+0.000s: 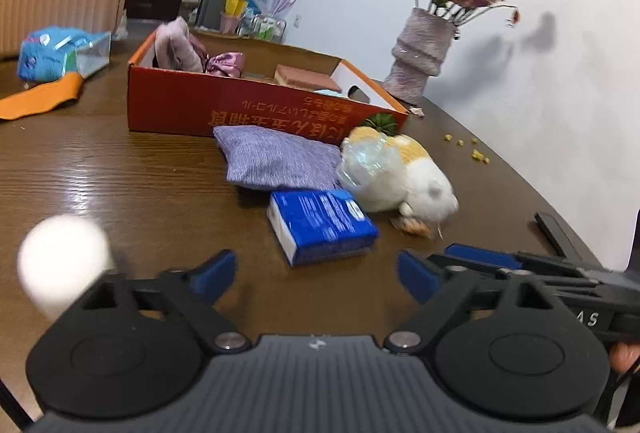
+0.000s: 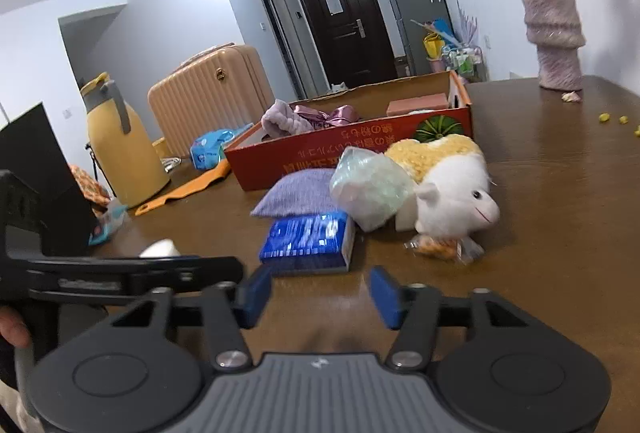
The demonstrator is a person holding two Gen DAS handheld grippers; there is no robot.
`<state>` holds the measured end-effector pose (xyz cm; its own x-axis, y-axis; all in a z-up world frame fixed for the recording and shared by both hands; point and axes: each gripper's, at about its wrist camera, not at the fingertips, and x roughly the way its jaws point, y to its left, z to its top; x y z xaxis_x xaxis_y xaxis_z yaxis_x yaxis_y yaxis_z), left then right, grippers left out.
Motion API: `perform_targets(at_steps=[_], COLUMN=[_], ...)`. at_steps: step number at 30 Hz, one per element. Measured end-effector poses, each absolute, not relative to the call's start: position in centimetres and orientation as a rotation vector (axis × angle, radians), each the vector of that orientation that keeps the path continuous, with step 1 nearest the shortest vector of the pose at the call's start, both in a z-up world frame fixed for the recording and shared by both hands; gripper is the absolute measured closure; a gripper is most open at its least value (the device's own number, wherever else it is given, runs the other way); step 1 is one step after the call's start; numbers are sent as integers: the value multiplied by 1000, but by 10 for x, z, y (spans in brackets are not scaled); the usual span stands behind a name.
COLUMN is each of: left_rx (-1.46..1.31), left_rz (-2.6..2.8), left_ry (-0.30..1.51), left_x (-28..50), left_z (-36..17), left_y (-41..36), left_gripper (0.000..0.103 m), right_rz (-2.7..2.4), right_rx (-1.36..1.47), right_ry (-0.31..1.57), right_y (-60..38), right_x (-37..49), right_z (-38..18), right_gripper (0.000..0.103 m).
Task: Organize soft objects
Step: 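Close both tools on the blue tissue pack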
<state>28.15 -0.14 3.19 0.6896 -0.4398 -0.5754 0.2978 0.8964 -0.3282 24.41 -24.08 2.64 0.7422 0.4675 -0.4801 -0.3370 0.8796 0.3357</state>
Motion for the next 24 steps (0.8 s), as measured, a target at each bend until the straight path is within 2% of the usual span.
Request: perform_targets(at_steps=[1, 4, 10, 13, 19, 24], left_rx=[-226, -273, -355, -374, -401, -378], left_rz=[-422, -430, -431, -428, -421, -409], left_ry=[711, 742, 781, 789, 797, 788], left_x=[290, 315, 344, 347, 351, 337], left_z=[30, 26, 15, 10, 5, 15], left_y=[-2, -1, 6, 11, 14, 9], left_gripper=[35, 51, 69, 73, 74, 76], right_rz=[447, 458, 481, 488, 495, 485], right_rx=[247, 288, 318, 320, 354, 327], right_ry=[589, 593, 624, 644, 674, 664], right_y=[-241, -238, -226, -220, -222, -221], right_x=[253, 279, 324, 336, 341, 325], right_z=[26, 24, 12, 5, -7, 3], right_gripper=[56, 62, 68, 69, 69, 74])
